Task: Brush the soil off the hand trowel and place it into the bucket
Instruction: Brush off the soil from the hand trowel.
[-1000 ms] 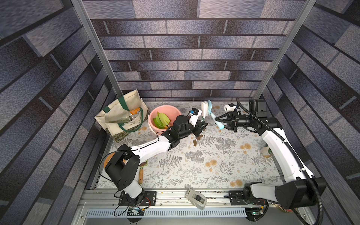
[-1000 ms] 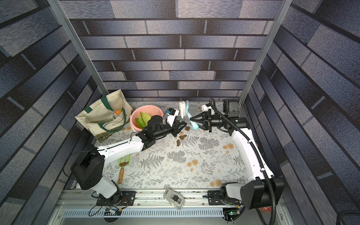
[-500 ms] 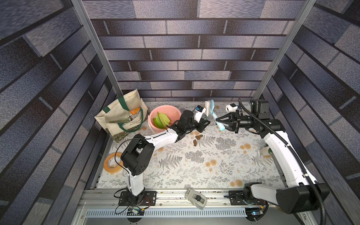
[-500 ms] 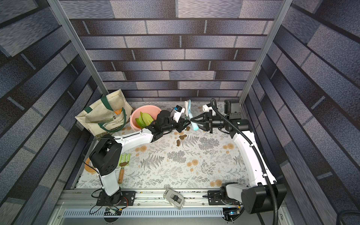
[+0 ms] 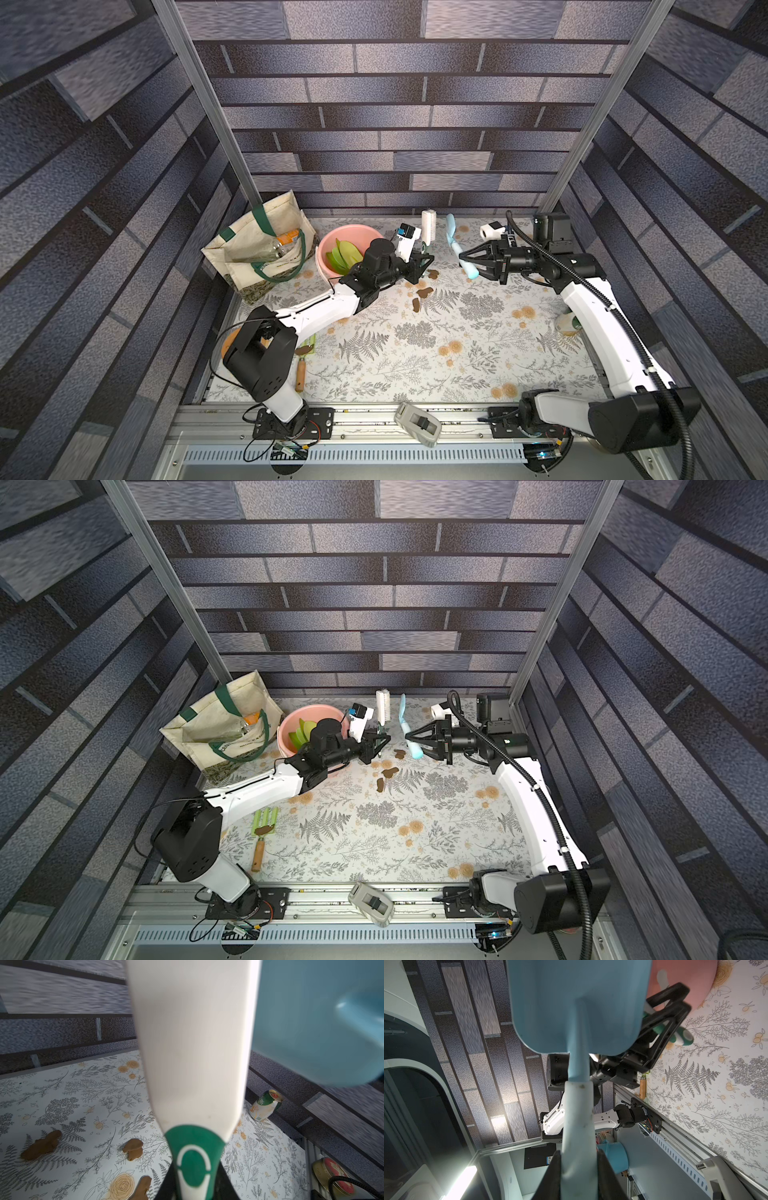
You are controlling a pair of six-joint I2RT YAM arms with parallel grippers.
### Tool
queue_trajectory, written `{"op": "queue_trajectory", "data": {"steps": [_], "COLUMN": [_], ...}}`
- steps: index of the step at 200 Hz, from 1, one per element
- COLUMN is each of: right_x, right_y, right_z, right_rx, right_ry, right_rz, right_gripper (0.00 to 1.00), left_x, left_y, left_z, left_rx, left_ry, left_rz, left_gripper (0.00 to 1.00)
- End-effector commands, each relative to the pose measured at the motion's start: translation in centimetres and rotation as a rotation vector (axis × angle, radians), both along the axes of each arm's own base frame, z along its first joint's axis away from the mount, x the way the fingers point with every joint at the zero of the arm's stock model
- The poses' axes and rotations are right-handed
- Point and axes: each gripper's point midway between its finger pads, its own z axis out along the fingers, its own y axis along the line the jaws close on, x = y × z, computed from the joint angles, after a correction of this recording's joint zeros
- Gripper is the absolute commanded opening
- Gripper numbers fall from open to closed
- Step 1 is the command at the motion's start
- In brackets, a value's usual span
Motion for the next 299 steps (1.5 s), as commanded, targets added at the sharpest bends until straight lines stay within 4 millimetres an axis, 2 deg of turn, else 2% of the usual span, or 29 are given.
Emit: {"op": "queue_trajectory", "data": {"steps": [1, 56, 79, 131, 211, 233, 265, 281, 299], "right_x": [-0.2, -0.3, -0.6, -0.5, -0.7, -0.5, -0.3, -0.1, 0.1], "right_y": [0.1, 0.1, 0.0, 0.1, 0.0, 0.0, 0.1, 0.2, 0.2], "right_z": [0.0, 0.4, 0.4, 0.1, 1.4, 1.6, 1.6, 1.5, 1.3], "right_rx": [-0.007, -0.007, -0.007, -0.005, -0.001, 0.002, 0.006, 0.007, 0.007], "right_ry": [-0.011, -0.017, -0.018, -0.003, -0.035, -0.049, -0.05, -0.052, -0.049], "right_rz": [0.016, 0.021, 0.026, 0.027, 0.021, 0.017, 0.022, 0.025, 0.027], "right_gripper": [0.18, 0.18, 0.18, 0.18, 0.19, 0.19, 0.19, 0.19, 0.19], "left_x": [-1.8, -3.7, -3.8, -1.5, 1.9, 3.4, 4.6, 4.5, 3.4], "left_y": [-0.5, -1.7, -1.9, -2.5, -3.7, -3.2, -1.3, -0.3, 0.5], "left_z": [1.1, 0.2, -0.2, 0.0, -1.8, -2.6, -2.7, -2.6, -1.9], "left_rx": [0.013, 0.085, 0.126, 0.16, 0.181, 0.182, 0.183, 0.186, 0.181], "left_ry": [-0.041, -0.035, -0.056, -0.079, -0.05, -0.02, -0.004, -0.001, -0.006], "left_rz": [-0.04, -0.162, -0.194, -0.251, -0.256, -0.214, -0.135, -0.107, -0.104], "left_gripper": [0.0, 0.0, 0.0, 0.0, 0.0, 0.0, 0.0, 0.0, 0.0]}}
